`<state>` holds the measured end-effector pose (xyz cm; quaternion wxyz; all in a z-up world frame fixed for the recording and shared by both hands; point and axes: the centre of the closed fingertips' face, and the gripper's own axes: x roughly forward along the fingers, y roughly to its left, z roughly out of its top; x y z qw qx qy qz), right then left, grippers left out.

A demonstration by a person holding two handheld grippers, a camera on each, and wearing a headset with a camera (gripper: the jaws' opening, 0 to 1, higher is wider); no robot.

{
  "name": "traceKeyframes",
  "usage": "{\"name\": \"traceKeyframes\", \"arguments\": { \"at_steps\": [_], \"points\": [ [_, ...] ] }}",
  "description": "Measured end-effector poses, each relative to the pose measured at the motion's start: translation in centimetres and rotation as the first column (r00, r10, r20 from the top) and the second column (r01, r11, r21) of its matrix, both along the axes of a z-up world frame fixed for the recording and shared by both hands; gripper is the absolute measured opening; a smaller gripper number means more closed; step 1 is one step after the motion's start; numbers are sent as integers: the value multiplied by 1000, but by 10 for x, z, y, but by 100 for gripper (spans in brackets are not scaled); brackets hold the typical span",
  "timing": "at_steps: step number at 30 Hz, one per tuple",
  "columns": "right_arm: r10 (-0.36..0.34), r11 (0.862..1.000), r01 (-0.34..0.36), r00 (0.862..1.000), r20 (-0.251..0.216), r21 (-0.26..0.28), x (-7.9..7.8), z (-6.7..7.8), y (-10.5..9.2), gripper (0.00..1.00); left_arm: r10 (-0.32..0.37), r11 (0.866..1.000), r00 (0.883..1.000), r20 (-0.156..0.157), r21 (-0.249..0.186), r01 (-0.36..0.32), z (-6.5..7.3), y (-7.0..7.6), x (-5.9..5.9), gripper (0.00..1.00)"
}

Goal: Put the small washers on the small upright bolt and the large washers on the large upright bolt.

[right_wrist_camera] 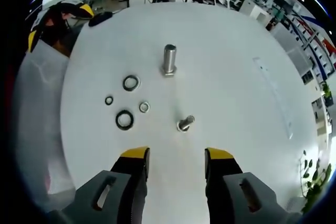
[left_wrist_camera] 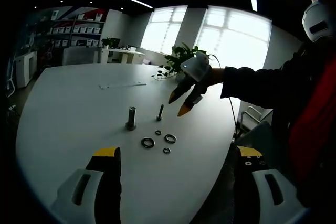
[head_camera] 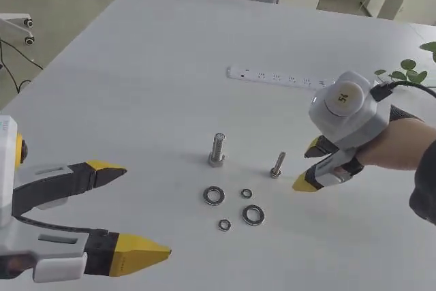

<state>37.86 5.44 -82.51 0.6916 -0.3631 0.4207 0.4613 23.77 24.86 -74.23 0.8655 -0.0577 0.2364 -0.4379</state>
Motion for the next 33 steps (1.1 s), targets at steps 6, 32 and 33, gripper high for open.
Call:
{"name": "traceKeyframes", "arguments": {
  "at_steps": [6, 32, 33],
  "points": [
    [-2, 1000, 2, 1000, -5, 3, -11, -1, -1, 44, -6, 1000, 1000, 4, -1, 6, 1, -2, -2, 89],
    [31, 999, -30, 999, -25, 27, -33, -3, 23, 42, -9, 1000, 1000, 28, -11, 10, 8, -2, -9, 89],
    [33, 999, -33, 999, -27, 28, -33, -3, 25, 41, -9, 1000, 1000, 28, -12, 9, 8, -2, -9, 89]
  ]
}}
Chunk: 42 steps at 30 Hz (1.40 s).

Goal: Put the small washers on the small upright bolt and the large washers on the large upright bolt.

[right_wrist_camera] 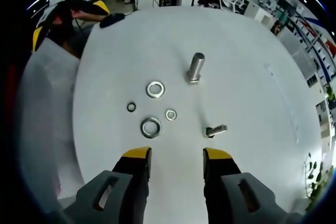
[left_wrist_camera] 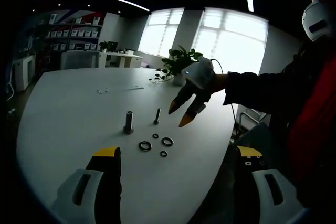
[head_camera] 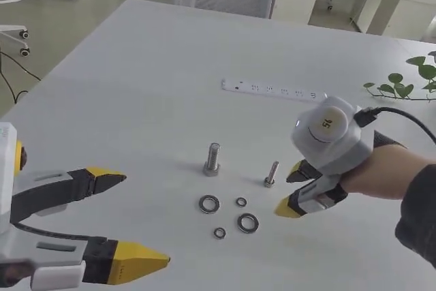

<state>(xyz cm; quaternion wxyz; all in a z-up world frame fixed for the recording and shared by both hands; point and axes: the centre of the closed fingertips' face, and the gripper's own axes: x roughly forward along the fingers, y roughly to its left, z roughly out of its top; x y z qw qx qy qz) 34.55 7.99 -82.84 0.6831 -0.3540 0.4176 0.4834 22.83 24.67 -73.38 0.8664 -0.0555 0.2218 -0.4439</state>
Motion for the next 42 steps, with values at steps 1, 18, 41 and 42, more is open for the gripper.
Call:
{"name": "traceKeyframes", "arguments": {
  "at_steps": [1, 18, 41, 42],
  "points": [
    [3, 1000, -3, 1000, 0, 2, 0, 0, 2, 40, 0, 1000, 1000, 0, -1, 0, 0, 0, 0, 89],
    [39, 999, -39, 999, -4, 14, 2, -8, 34, 32, 17, 1000, 1000, 0, -4, -17, 0, 6, 0, 89],
    [39, 999, -40, 999, -24, -15, 11, -33, 50, 22, 24, 1000, 1000, -14, -5, -24, -5, 7, 2, 88],
    [43, 999, -43, 999, -25, -17, 11, -33, 50, 22, 25, 1000, 1000, -15, -8, -25, -5, 7, 2, 88]
  ]
}}
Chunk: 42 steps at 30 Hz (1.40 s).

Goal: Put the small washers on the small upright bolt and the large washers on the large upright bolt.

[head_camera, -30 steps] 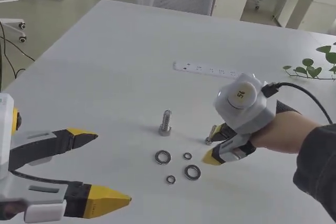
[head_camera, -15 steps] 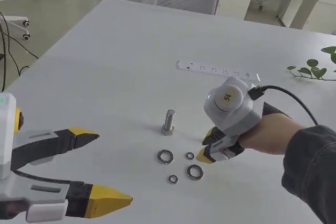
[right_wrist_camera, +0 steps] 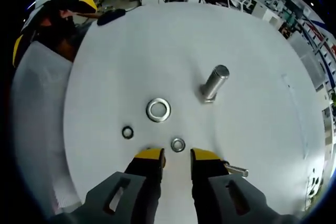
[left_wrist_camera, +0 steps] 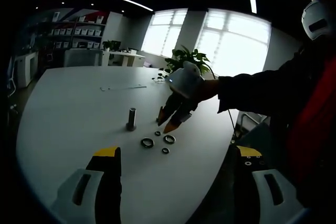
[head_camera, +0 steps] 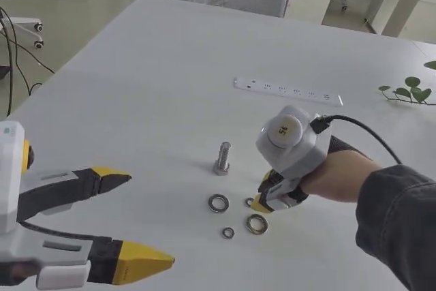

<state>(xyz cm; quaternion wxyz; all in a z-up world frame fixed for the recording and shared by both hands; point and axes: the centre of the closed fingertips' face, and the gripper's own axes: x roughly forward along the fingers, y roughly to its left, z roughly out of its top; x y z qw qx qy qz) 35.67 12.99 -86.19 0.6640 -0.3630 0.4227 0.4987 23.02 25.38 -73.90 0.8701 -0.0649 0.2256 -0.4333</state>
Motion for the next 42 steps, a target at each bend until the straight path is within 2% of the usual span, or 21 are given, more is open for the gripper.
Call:
{"name": "traceKeyframes", "arguments": {
  "at_steps": [12, 36, 42],
  "points": [
    [19, 999, -19, 1000, -18, -27, 2, -11, 2, 20, 2, 1000, 1000, -5, 0, -2, -2, 1, 1, 89],
    [30, 999, -31, 999, -25, -40, 1, -16, 4, 19, 5, 1000, 1000, -12, -5, -5, -5, 2, 2, 89],
    [23, 999, -25, 999, -42, -36, -1, -16, 4, 17, 7, 1000, 1000, -11, -8, -7, -5, 3, 3, 89]
  ]
}}
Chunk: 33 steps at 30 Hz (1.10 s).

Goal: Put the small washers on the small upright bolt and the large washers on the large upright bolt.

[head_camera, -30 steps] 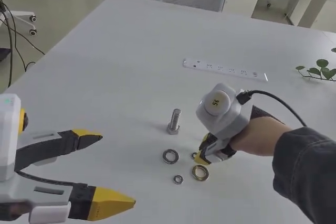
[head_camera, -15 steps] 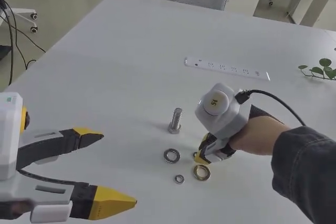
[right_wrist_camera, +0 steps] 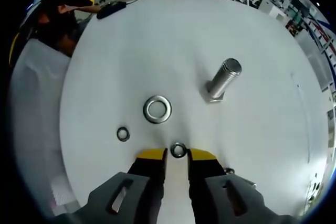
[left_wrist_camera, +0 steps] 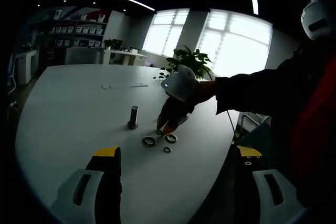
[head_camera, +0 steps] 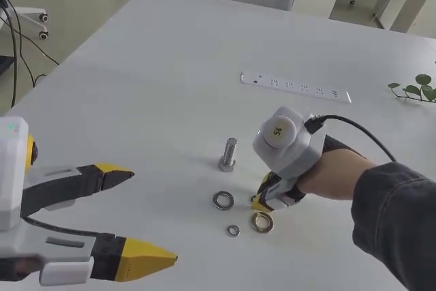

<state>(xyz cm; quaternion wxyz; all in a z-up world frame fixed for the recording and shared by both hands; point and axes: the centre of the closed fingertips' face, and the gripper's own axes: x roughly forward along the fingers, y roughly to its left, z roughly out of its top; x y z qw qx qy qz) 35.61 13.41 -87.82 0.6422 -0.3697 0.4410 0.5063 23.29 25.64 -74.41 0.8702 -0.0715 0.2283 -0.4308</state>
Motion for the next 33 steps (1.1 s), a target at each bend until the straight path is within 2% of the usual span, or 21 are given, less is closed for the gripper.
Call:
{"name": "traceKeyframes", "arguments": {
  "at_steps": [18, 33],
  "points": [
    [1, 1000, -1, 1000, -4, 3, 4, 0, 0, 14, 1, 1000, 1000, -2, 0, -1, -1, 0, 2, 89],
    [12, 1000, -12, 1000, -13, 0, -2, 1, 0, 14, -1, 1000, 1000, -5, 1, 1, -1, 0, 2, 88]
  ]
}}
